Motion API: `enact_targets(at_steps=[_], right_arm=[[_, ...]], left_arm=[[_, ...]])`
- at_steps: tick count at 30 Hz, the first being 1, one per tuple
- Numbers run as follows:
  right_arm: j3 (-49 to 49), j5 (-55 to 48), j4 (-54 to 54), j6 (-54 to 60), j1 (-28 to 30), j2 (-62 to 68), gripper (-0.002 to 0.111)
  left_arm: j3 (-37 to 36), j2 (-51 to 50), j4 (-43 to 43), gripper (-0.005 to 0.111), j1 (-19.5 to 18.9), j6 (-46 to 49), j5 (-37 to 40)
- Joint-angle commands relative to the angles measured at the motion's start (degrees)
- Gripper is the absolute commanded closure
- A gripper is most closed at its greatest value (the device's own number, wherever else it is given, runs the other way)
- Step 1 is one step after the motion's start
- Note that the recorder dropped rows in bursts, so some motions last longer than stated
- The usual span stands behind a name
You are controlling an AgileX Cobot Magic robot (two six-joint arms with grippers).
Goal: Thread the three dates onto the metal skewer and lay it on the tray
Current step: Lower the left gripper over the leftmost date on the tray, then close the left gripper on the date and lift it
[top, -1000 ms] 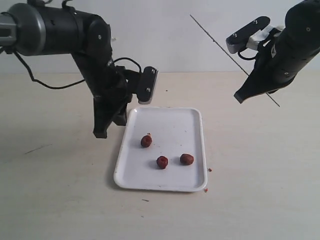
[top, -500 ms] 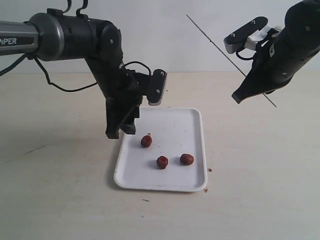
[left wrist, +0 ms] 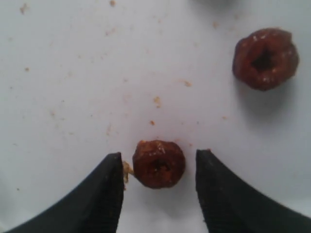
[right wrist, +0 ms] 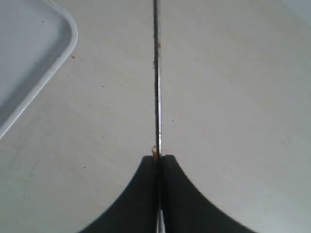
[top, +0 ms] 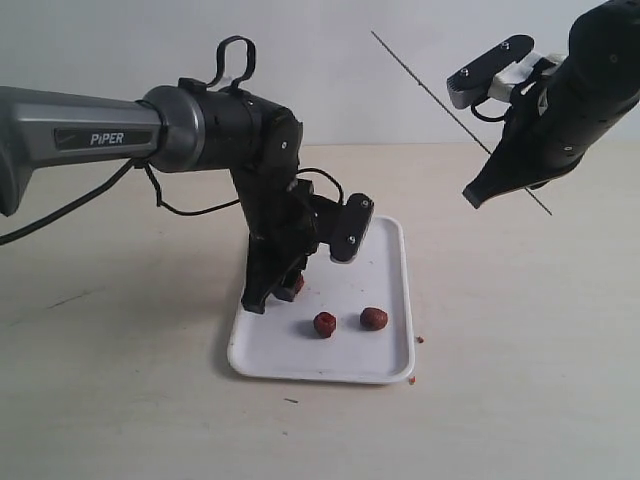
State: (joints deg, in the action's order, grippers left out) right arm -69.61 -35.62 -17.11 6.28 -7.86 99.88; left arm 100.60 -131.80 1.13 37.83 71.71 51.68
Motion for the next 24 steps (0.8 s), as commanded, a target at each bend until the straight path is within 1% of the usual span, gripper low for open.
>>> enact_targets(at_steps=[1,24], right_arm=[[0.05,0.79,0.27,0.21,0.27,-0.1,0.108],[0.05,0.91,0.28,0.14,0.27,-0.1,0.108]], left_arm=[[0.64,-0.69,1.68,0.059,0.01,-1.02,-0.5],[0.64,-0.83,1.57,0.06,0.01,-0.16,-1.6]])
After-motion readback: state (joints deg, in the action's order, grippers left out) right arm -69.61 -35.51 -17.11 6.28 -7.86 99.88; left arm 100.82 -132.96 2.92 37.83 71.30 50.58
